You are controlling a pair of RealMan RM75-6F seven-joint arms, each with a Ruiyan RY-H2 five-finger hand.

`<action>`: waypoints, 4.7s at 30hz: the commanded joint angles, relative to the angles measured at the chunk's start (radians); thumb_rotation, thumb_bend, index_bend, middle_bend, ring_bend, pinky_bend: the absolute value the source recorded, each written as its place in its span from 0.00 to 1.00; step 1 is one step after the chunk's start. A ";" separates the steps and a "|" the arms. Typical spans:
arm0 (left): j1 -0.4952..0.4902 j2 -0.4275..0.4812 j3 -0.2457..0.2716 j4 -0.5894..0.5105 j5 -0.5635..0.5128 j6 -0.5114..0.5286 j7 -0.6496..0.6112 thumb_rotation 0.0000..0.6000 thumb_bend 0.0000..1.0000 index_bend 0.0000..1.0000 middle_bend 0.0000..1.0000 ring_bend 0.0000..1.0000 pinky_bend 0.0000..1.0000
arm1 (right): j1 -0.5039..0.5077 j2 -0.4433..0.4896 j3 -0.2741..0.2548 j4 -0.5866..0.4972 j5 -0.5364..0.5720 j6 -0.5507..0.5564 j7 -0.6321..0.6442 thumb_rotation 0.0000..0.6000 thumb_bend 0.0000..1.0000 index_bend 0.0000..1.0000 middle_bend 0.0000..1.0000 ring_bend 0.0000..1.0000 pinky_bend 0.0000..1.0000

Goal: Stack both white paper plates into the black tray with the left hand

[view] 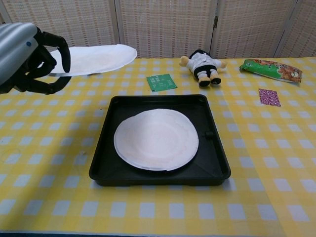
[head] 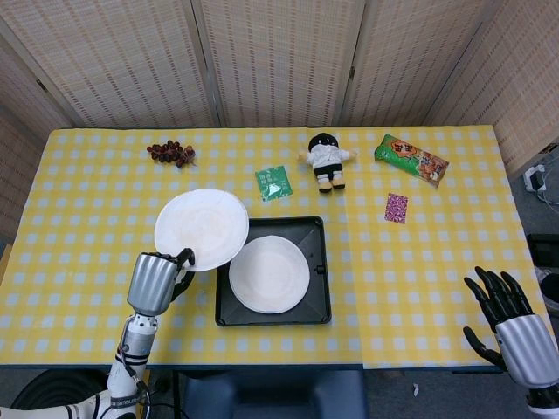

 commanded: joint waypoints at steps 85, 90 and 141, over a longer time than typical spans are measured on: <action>0.065 -0.011 0.008 -0.071 -0.005 -0.230 0.092 1.00 0.21 0.41 1.00 0.98 1.00 | -0.027 0.028 0.008 0.016 0.014 0.062 0.072 1.00 0.37 0.00 0.00 0.00 0.00; 0.139 0.149 0.008 -0.145 -0.049 -0.164 0.036 1.00 0.21 0.31 0.67 0.59 0.71 | -0.013 0.017 0.008 0.010 0.014 0.030 0.049 1.00 0.37 0.00 0.00 0.00 0.00; 0.464 0.467 0.091 -0.150 0.002 0.016 -0.233 1.00 0.21 0.03 0.02 0.00 0.00 | 0.058 -0.013 0.017 -0.032 0.084 -0.108 -0.032 1.00 0.37 0.00 0.00 0.00 0.00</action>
